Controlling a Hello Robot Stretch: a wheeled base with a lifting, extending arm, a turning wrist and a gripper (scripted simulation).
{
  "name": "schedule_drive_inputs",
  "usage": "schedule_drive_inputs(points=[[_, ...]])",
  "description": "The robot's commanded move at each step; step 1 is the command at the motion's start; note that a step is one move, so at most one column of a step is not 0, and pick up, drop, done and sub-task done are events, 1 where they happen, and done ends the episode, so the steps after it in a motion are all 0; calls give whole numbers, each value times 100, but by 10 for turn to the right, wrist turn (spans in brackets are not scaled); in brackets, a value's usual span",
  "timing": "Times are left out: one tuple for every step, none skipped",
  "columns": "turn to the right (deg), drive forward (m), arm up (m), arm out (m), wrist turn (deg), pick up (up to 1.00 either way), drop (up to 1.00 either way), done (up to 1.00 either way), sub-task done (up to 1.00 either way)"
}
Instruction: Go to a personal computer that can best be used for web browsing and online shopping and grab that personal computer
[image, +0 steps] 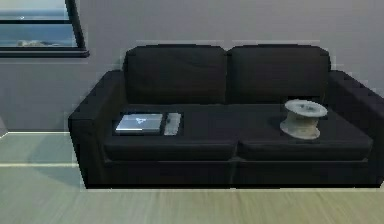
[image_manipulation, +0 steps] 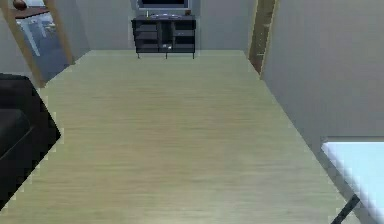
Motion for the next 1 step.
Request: schedule_drive_inputs(points=[[0, 65, 0, 0, 0, 0, 0, 0, 0]])
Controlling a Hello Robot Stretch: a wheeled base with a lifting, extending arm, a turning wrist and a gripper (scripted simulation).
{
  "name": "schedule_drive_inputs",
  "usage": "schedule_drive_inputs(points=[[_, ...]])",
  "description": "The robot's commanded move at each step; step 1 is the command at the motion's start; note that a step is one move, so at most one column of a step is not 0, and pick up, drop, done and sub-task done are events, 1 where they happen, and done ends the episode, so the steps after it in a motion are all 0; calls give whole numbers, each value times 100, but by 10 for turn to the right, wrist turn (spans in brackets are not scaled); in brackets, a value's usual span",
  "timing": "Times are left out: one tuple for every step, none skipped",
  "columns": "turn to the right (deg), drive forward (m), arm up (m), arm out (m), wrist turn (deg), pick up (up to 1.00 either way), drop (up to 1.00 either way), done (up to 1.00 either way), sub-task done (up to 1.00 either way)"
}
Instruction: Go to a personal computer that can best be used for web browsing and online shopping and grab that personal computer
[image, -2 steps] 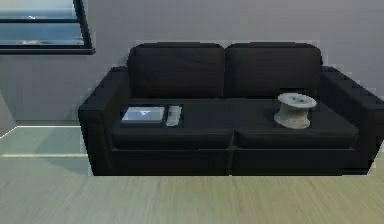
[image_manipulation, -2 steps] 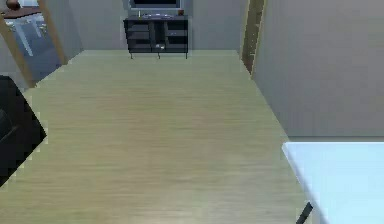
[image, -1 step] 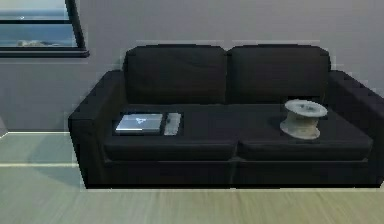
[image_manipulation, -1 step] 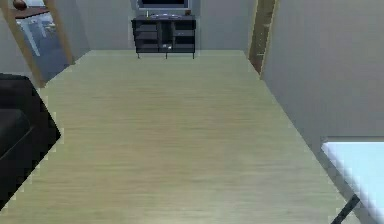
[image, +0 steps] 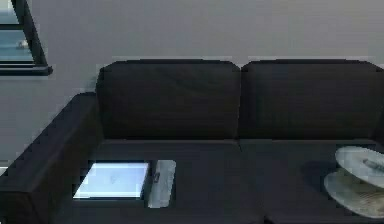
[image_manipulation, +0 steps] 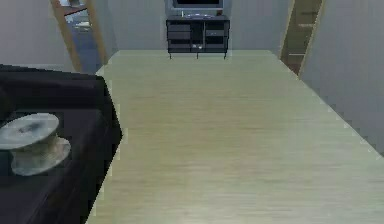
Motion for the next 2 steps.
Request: schedule_drive_inputs(points=[[-450, 0, 0, 0, 0, 0, 0, 0, 0], [-450, 0, 0, 0, 0, 0, 0, 0, 0]])
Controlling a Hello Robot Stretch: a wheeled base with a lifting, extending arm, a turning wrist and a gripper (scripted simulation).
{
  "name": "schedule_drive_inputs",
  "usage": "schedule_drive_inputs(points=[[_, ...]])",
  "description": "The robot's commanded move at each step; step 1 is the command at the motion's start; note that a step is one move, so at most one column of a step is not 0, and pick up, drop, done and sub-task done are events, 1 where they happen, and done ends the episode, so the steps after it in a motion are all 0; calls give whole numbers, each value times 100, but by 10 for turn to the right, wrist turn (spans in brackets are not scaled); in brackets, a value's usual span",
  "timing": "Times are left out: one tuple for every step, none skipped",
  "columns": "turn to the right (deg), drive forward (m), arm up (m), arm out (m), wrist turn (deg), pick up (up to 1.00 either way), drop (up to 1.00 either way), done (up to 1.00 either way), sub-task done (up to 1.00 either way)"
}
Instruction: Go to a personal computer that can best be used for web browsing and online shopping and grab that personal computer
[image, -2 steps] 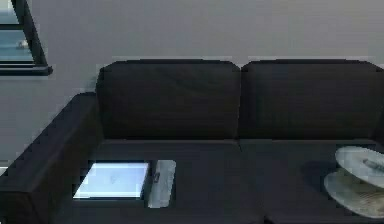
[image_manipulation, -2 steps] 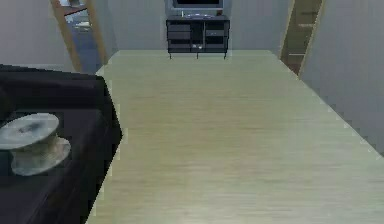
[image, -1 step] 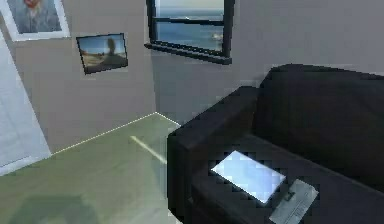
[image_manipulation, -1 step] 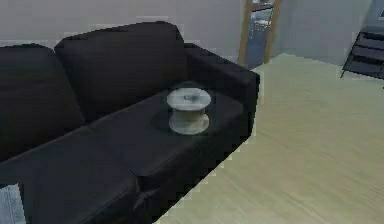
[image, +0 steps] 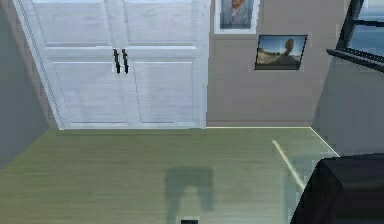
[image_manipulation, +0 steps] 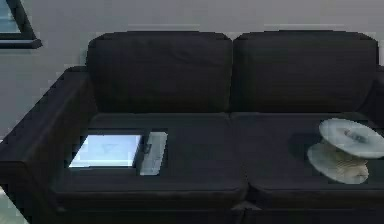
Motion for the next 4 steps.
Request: schedule_drive_inputs(points=[[-240, 0, 0, 0, 0, 0, 0, 0, 0], [0, 0, 50, 0, 0, 0, 0, 0, 0], [0, 0, 14, 0, 0, 0, 0, 0, 0], [0, 0, 0, 50, 0, 0, 0, 0, 0]])
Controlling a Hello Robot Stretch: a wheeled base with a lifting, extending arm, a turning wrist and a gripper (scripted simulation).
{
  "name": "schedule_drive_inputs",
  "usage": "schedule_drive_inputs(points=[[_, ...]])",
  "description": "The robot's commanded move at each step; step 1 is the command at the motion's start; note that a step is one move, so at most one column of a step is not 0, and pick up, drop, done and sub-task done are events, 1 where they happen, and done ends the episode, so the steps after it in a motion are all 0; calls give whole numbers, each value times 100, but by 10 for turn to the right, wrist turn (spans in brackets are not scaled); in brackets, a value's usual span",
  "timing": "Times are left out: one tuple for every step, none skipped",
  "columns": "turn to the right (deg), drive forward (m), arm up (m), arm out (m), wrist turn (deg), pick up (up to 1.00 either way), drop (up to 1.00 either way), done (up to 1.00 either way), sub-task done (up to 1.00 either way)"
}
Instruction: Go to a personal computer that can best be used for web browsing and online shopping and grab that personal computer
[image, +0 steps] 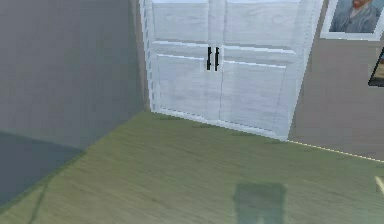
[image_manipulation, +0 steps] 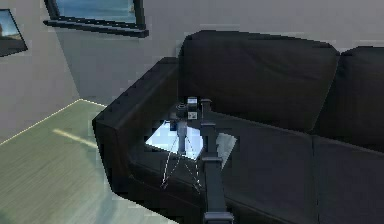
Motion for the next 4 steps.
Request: schedule_drive_inputs(points=[[0, 0, 0, 0, 450, 0, 0, 0, 0], [0, 0, 0, 0, 450, 0, 0, 0, 0], [0, 0, 0, 0, 450, 0, 0, 0, 0], [0, 0, 0, 0, 450, 0, 0, 0, 0]])
